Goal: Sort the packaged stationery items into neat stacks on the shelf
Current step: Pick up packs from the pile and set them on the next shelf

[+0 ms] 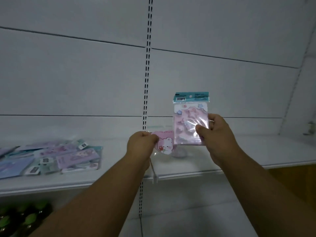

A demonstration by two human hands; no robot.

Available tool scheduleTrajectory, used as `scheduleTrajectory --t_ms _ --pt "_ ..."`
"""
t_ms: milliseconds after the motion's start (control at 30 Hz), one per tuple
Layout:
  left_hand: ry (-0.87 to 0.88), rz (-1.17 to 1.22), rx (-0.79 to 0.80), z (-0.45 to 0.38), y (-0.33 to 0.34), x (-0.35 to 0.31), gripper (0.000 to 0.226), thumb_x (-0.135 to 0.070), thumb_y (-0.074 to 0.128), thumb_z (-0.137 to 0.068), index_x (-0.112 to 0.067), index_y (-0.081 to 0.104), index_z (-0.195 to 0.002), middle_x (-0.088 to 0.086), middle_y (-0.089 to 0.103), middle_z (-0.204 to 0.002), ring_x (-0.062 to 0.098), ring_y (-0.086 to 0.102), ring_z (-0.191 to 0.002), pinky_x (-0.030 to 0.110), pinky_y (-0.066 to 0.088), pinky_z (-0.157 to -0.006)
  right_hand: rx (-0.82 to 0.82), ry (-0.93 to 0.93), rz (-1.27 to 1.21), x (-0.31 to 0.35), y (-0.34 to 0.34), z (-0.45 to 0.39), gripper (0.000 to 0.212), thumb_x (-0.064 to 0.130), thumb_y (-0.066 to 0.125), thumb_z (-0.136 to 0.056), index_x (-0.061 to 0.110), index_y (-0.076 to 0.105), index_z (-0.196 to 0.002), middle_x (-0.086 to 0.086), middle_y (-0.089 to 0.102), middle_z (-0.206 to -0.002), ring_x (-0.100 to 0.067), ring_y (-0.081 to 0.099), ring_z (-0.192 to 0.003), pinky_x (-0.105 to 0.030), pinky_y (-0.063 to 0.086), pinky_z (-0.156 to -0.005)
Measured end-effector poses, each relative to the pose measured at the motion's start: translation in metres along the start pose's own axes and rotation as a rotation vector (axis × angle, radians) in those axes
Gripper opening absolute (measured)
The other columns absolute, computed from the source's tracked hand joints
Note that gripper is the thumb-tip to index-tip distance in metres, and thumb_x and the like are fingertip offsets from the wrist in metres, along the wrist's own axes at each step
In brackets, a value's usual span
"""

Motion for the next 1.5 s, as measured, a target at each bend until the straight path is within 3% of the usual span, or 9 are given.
scheduleTrajectory --t_ms 267,433,700,800,867,933,1100,1233,1500 --pt "-0.098 -0.329 -0.047 -0.036 0.077 0.028 0.02 -0.017 0.077 -0.078 -0.006 0.064 -0.066 0.01 0.063 -0.061 0.024 0.058 -0.056 0.034 0.055 -0.067 0.077 0.06 -0.009 -0.048 -0.049 -0.032 0.027 0.014 0.064 -0.089 0.026 0.054 -0.111 0.002 0.069 -0.102 -0.014 0.071 -0.083 -0.031 0.059 -0.069" --pt "-0.116 -0.71 0.014 -0.052 0.091 0.035 0.016 -0.014 0.07 -0.076 -0.004 0.061 -0.067 0.016 0.066 -0.075 0.029 0.065 -0.068 0.03 0.052 -0.066 0.097 0.065 -0.022 -0.061 -0.051 -0.045 0.027 0.015 0.065 -0.089 0.027 0.054 -0.111 0.008 0.069 -0.099 -0.005 0.07 -0.075 -0.014 0.052 -0.052" --pt "0.082 -1.181 0.063 -0.062 0.088 0.024 0.03 -0.038 0.071 -0.075 -0.012 0.057 -0.075 0.002 0.06 -0.075 0.018 0.057 -0.071 0.026 0.043 -0.062 0.128 0.083 -0.018 -0.064 -0.034 -0.065 0.026 0.015 0.065 -0.089 0.029 0.055 -0.109 0.008 0.069 -0.099 -0.01 0.072 -0.077 -0.023 0.058 -0.059" --pt "0.243 -0.763 0.025 -0.063 0.102 -0.009 0.029 -0.038 0.052 -0.092 -0.012 0.061 -0.086 0.005 0.066 -0.084 0.019 0.06 -0.073 0.031 0.05 -0.068 0.172 0.079 -0.03 -0.068 -0.032 -0.07 0.026 0.012 0.066 -0.088 0.032 0.058 -0.104 0.008 0.07 -0.098 -0.011 0.073 -0.078 -0.023 0.057 -0.058" --pt "0.054 -0.155 0.169 -0.063 0.123 -0.016 0.03 -0.037 0.05 -0.095 -0.012 0.066 -0.093 0.008 0.072 -0.087 0.021 0.066 -0.074 0.037 0.056 -0.072 0.202 0.087 -0.02 -0.071 -0.036 -0.074 0.028 0.012 0.067 -0.088 0.027 0.06 -0.11 0.004 0.073 -0.099 -0.01 0.074 -0.076 -0.022 0.057 -0.056" --pt "-0.051 0.084 0.324 -0.061 0.154 -0.022 0.026 -0.033 0.055 -0.094 -0.011 0.068 -0.097 0.009 0.075 -0.088 0.021 0.069 -0.073 0.034 0.059 -0.07 0.217 0.107 0.0 -0.076 -0.049 -0.078 0.031 0.013 0.067 -0.088 0.026 0.06 -0.115 0.003 0.074 -0.097 -0.012 0.074 -0.076 -0.024 0.058 -0.057" --pt "0.016 -0.037 0.377 -0.066 0.229 -0.017 0.009 -0.01 0.067 -0.088 -0.004 0.064 -0.082 0.017 0.072 -0.085 0.02 0.063 -0.06 0.028 0.057 -0.056 0.165 0.136 0.359 -0.096 -0.112 -0.106 0.025 0.021 0.07 -0.085 0.017 0.064 -0.109 -0.004 0.075 -0.084 -0.018 0.074 -0.071 -0.043 0.062 -0.069" --pt "-0.039 -0.087 0.407 -0.066 0.31 0.003 0.008 -0.006 0.067 -0.087 0.0 0.063 -0.083 0.023 0.072 -0.089 0.023 0.063 -0.059 0.029 0.058 -0.052 0.12 0.184 0.767 -0.125 -0.178 -0.137 0.031 0.039 0.069 -0.083 0.01 0.065 -0.092 -0.005 0.072 -0.077 -0.019 0.07 -0.059 -0.032 0.059 -0.057" --pt "0.014 -0.498 0.31 -0.089 0.439 0.044 0.012 -0.005 0.069 -0.082 0.006 0.065 -0.083 0.019 0.071 -0.067 0.027 0.07 -0.055 0.041 0.062 -0.061 0.182 0.18 1.009 -0.196 -0.263 -0.215 0.036 0.044 0.069 -0.08 0.014 0.053 -0.067 -0.002 0.056 -0.061 -0.019 0.058 -0.056 -0.024 0.042 -0.05"
Point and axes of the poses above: each hand's wrist, its own z-axis away from the middle knuckle, its own y-axis out of the palm, x = y × z, the point moved 8 cm from there along -z, towards the middle knuckle
